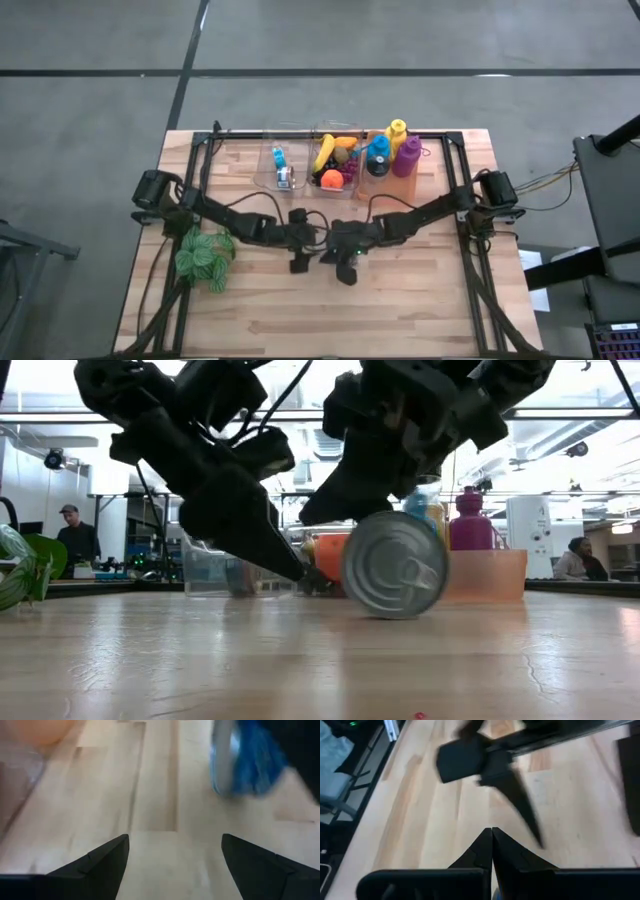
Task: Pick & Place Food Item
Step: Put the blue tuna can into the left transparent bin
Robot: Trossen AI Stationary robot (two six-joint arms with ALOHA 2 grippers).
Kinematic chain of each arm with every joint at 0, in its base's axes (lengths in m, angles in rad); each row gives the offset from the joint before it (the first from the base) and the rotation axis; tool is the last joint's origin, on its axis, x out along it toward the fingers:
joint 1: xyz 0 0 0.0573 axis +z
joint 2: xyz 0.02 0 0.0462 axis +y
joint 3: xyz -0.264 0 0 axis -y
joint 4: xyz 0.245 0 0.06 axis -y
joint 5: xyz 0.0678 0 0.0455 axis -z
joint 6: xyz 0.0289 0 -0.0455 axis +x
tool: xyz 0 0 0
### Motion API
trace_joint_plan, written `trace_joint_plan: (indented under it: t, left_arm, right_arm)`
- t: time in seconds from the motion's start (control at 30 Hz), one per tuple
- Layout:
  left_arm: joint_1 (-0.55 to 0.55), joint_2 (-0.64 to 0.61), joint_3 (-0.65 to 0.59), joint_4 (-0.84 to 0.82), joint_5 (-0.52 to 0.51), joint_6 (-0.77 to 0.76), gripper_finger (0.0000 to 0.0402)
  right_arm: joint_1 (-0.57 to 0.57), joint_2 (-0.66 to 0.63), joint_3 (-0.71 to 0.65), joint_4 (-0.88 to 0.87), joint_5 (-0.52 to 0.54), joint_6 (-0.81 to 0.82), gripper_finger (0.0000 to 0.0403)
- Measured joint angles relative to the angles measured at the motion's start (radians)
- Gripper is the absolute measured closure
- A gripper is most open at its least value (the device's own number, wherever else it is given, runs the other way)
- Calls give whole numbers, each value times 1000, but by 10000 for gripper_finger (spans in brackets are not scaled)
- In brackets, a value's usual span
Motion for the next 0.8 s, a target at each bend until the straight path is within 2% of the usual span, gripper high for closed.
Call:
trace_joint_plan:
  t: [0.5, 0.8]
  left_arm:
    - [-2, 0, -2, -6, 12, 3, 80]
    - [-2, -8, -3, -8, 14, 3, 80]
  right_arm:
    - [-5, -7, 9, 2, 18, -31, 395]
    - [-5, -74, 17, -45, 24, -79, 395]
